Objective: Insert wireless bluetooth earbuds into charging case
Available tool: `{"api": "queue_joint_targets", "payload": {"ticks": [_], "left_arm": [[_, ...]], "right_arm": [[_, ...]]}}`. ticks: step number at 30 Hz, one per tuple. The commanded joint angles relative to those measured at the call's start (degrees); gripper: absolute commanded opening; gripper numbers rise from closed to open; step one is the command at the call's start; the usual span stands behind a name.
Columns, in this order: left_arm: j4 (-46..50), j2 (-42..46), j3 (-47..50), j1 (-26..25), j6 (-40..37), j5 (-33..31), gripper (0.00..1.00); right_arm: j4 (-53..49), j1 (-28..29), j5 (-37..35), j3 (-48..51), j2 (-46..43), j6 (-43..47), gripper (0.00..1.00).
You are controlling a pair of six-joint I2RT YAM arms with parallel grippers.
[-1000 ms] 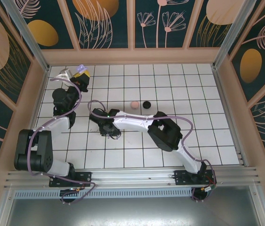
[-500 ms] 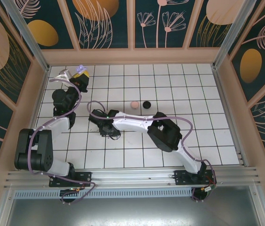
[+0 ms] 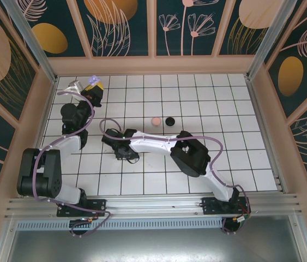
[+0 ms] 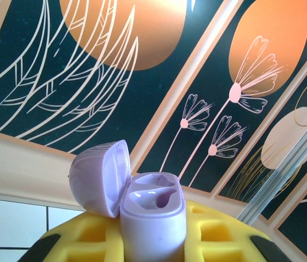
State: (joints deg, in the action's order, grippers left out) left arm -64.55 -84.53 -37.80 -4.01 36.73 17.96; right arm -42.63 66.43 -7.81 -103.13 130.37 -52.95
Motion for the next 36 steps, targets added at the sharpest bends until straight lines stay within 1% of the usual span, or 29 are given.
{"api": "queue_joint_targets", "payload": {"ticks": [1,5,9,15,21,23,24,27,30,36], "left_arm": [[-3.80,-0.46,-0.07,0.41,0.92,1.18,0.00],[-3.78,-0.62,-0.33,0.41,0.94,2.35,0.00],[-2.87,-0.81,-1.38,0.41,0.62,6.06,0.00],[-1.24,0.13,-2.71,0.41,-0.21,10.68,0.00],[-1.07,0.77,-3.85,0.41,-0.05,16.03,0.00],[-2.48,0.52,-3.78,0.32,0.69,17.44,0.00],[-4.80,0.34,-3.06,0.17,1.06,18.09,0.00],[-10.67,0.33,-0.44,-0.44,1.42,17.65,0.00],[-12.56,0.33,1.13,-1.79,-0.79,17.53,0.00],[-13.39,0.26,3.71,-7.51,-10.54,19.05,0.01]], "right_arm": [[-1.93,0.90,-0.37,-0.10,1.73,-0.41,0.21],[-0.91,0.60,-1.69,0.74,0.74,0.08,0.17],[2.07,-0.22,-3.90,2.70,-2.46,1.15,0.15],[6.05,-2.63,-6.80,6.84,-9.50,2.99,0.14],[10.19,-6.97,-8.92,13.19,-18.66,6.24,0.14],[11.67,-8.78,-9.57,15.55,-21.99,7.87,0.14],[12.52,-9.81,-9.82,16.78,-23.71,8.95,0.14],[14.73,-13.00,-10.47,20.03,-29.20,12.33,0.14],[16.42,-16.39,-10.31,22.53,-33.71,15.53,0.14],[19.75,-21.59,-9.65,24.78,-41.57,23.02,0.14]]}}
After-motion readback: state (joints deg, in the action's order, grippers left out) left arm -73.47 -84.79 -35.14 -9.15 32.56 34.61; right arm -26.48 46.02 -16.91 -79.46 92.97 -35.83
